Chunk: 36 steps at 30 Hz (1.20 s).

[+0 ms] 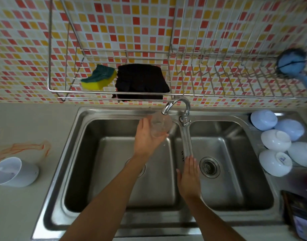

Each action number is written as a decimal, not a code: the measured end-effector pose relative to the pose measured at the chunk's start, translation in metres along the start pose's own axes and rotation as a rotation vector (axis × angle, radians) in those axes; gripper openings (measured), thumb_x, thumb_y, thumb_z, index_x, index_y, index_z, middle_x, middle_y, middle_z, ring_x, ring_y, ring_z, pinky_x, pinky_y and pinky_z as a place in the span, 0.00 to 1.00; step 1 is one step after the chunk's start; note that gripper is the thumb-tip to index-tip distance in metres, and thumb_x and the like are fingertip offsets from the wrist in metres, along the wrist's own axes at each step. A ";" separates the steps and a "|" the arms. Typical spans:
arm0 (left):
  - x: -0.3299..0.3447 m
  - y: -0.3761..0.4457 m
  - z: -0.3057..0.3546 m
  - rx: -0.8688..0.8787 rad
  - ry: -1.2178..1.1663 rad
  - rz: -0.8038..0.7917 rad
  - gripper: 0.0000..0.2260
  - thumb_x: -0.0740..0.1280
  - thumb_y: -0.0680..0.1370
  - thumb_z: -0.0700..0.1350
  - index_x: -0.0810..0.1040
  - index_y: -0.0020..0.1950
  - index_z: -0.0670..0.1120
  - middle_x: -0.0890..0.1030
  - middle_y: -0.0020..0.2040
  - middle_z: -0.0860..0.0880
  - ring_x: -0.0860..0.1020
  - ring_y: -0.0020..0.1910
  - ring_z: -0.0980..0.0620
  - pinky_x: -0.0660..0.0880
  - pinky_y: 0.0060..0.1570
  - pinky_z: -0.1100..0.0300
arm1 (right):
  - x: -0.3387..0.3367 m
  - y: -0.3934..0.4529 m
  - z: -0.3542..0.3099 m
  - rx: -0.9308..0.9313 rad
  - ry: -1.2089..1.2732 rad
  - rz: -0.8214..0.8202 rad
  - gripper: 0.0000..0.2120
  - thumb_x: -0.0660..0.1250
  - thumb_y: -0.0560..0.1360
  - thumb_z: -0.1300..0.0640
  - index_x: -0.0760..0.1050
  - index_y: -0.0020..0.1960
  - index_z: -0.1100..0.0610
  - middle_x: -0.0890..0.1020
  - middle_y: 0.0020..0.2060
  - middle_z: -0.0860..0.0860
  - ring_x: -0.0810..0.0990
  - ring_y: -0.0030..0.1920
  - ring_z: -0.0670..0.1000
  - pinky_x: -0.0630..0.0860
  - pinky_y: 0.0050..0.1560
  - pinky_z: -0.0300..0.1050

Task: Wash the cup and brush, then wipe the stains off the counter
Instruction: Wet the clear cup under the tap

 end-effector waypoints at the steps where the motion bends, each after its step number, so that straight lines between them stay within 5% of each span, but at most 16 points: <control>1: 0.000 0.001 0.002 -0.006 -0.004 0.007 0.37 0.80 0.63 0.53 0.68 0.64 0.42 0.73 0.60 0.46 0.74 0.59 0.47 0.74 0.59 0.50 | 0.000 0.001 0.000 0.008 -0.011 -0.004 0.33 0.38 0.81 0.42 0.53 0.76 0.65 0.60 0.75 0.61 0.55 0.76 0.57 0.53 0.75 0.54; 7: 0.006 0.006 0.008 -0.006 0.018 -0.047 0.39 0.80 0.62 0.53 0.67 0.66 0.43 0.72 0.63 0.45 0.74 0.60 0.48 0.73 0.60 0.53 | -0.001 0.001 -0.002 -0.034 -0.061 -0.005 0.33 0.37 0.81 0.44 0.54 0.76 0.65 0.59 0.75 0.61 0.55 0.76 0.58 0.50 0.75 0.52; 12: -0.003 0.012 0.007 -0.032 0.006 -0.013 0.39 0.80 0.63 0.53 0.66 0.67 0.43 0.71 0.63 0.46 0.73 0.60 0.48 0.74 0.61 0.53 | 0.001 0.000 0.000 -0.033 -0.098 0.000 0.31 0.47 0.80 0.46 0.51 0.77 0.64 0.56 0.76 0.61 0.52 0.77 0.57 0.49 0.76 0.52; 21: -0.022 -0.001 -0.046 -0.037 0.190 -0.043 0.37 0.80 0.63 0.53 0.66 0.65 0.43 0.70 0.62 0.44 0.75 0.55 0.45 0.78 0.50 0.50 | 0.001 -0.001 -0.003 -0.033 -0.150 -0.027 0.34 0.49 0.80 0.44 0.49 0.77 0.65 0.54 0.76 0.62 0.50 0.77 0.58 0.55 0.75 0.56; 31: -0.028 -0.025 -0.108 -0.253 0.158 -0.064 0.35 0.80 0.63 0.49 0.69 0.64 0.40 0.72 0.61 0.42 0.74 0.56 0.45 0.68 0.52 0.61 | 0.000 -0.002 -0.005 -0.037 -0.174 -0.004 0.34 0.48 0.80 0.43 0.50 0.77 0.66 0.55 0.76 0.62 0.51 0.77 0.58 0.52 0.76 0.55; 36: -0.025 -0.035 -0.118 -0.166 0.308 -0.077 0.34 0.80 0.63 0.45 0.70 0.65 0.40 0.72 0.58 0.43 0.73 0.53 0.46 0.67 0.52 0.62 | -0.003 -0.002 -0.007 -0.041 -0.167 0.019 0.34 0.49 0.80 0.44 0.51 0.77 0.66 0.56 0.76 0.63 0.52 0.77 0.59 0.51 0.76 0.55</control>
Point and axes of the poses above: each hand's wrist, its own y-axis towards the middle knuckle, its own x-axis out of the palm, z = x × y, the point moved 7 cm from there along y, towards the middle knuckle
